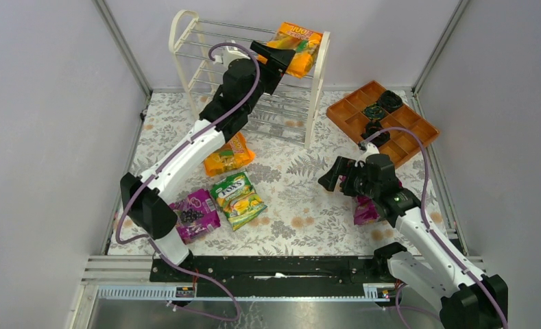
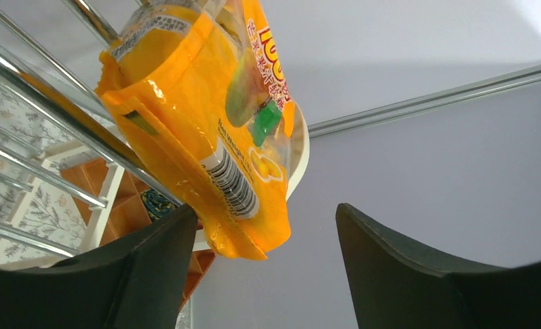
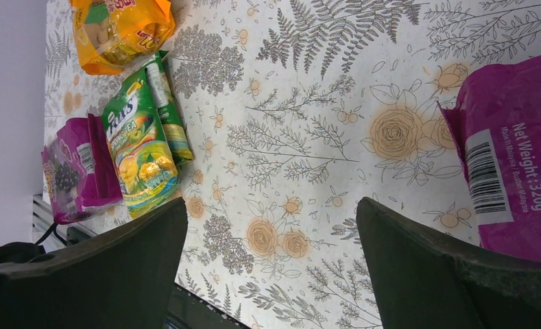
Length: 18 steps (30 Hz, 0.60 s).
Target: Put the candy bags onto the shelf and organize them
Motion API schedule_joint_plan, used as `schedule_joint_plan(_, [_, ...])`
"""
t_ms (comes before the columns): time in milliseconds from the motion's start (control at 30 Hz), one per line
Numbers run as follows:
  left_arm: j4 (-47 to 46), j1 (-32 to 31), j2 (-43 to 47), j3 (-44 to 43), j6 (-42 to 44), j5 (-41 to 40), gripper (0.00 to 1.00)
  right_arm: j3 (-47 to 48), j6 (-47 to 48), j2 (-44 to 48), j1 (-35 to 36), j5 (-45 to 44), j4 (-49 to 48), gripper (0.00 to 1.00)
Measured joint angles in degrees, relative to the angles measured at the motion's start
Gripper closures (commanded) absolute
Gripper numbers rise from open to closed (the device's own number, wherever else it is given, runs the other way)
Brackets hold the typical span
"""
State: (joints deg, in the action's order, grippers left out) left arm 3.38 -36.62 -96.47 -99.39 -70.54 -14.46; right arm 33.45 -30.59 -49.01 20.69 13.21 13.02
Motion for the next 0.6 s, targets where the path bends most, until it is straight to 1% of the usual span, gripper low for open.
schedule_joint_plan(67, [-0.22, 0.15, 0.17, 0.48, 0.07, 0.42, 0.44, 0.0, -0.17, -0.44, 0.0, 0.02, -0.35, 0.0])
schedule_joint_plan(167, [-0.09, 0.37, -0.04, 0.68, -0.04, 1.51, 0.56, 0.0, -0.33, -0.68, 0.0, 0.02, -0.52, 0.0])
schedule_joint_plan(233, [-0.33, 0.57, -0.31, 0.68, -0.22, 2.27, 0.63, 0.0, -0.33, -0.68, 0.0, 0.02, -0.57, 0.0])
schedule_joint_plan(367, [-1.97, 0.72, -1.84, 0.66, -0.98, 3.91, 0.69, 0.0, -0.35, -0.66, 0.0, 0.0, -0.57, 0.0])
schedule_joint_plan(600, [-4.09, 0.72, -7.1, -2.36, -1.11, 6.84, 0.69, 0.0, -0.33, -0.66, 0.0, -0.02, -0.55, 0.0])
